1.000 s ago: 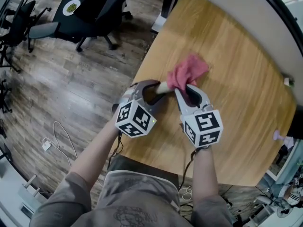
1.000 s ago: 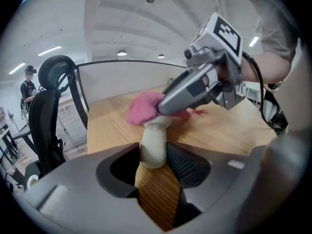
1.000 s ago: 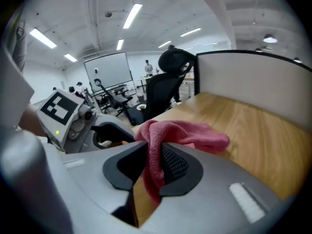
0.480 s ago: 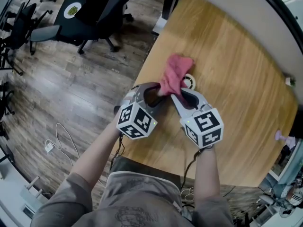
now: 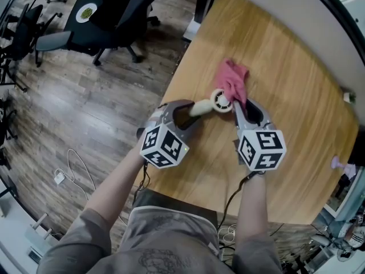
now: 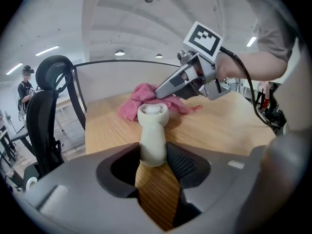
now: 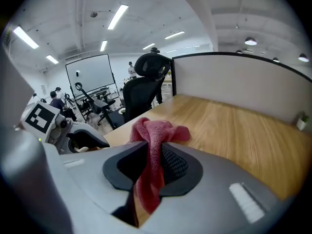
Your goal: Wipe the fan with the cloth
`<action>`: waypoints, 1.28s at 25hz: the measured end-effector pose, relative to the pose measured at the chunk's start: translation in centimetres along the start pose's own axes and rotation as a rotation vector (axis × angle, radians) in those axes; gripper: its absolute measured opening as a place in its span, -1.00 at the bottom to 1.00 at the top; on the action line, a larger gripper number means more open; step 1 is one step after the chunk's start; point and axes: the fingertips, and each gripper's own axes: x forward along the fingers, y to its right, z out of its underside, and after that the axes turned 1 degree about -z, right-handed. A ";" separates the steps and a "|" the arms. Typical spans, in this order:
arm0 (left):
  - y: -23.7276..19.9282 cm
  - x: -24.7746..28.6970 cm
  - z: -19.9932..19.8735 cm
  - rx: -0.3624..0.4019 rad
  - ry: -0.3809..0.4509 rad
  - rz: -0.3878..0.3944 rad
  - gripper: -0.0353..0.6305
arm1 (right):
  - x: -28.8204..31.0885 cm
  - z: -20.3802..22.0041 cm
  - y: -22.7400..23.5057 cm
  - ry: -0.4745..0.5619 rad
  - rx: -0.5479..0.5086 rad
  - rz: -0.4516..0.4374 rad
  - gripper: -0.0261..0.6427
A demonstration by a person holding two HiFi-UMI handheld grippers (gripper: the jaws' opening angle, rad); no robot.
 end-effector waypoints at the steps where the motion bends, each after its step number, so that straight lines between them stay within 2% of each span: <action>1: 0.0 0.0 0.0 0.002 -0.001 0.000 -0.37 | 0.1 -0.1 -0.7 0.002 -0.008 -0.012 -0.68; 8: 0.0 0.1 0.0 0.001 -0.001 0.000 -0.37 | 1.7 1.8 -9.1 -0.102 -0.160 -0.236 -0.68; 11: 0.0 0.0 0.0 0.004 -0.002 -0.002 -0.38 | 2.0 3.1 -12.1 -0.169 -0.193 -0.360 -0.68; 13: 0.0 0.0 0.0 0.007 -0.001 -0.001 -0.38 | 2.0 3.4 -12.5 -0.182 -0.198 -0.387 -0.68; 17: 0.1 0.0 0.1 0.009 0.000 0.002 -0.38 | 1.9 2.5 -10.2 -0.147 -0.154 -0.317 -0.68; 22: 0.1 -0.1 0.3 0.004 -0.006 0.009 -0.38 | 0.9 0.9 -5.6 -0.071 -0.029 -0.189 -0.68; 27: 0.2 0.0 0.4 -0.034 -0.025 0.060 -0.38 | -0.6 0.4 -1.1 -0.029 0.033 -0.027 -0.68; 29: 0.1 0.1 0.4 -0.044 -0.028 0.059 -0.38 | -1.6 0.0 0.0 -0.011 0.044 0.012 -0.68; 32: -0.2 -0.5 0.5 -0.100 -0.051 0.046 -0.37 | -3.7 -1.2 0.5 0.029 0.057 0.040 -0.68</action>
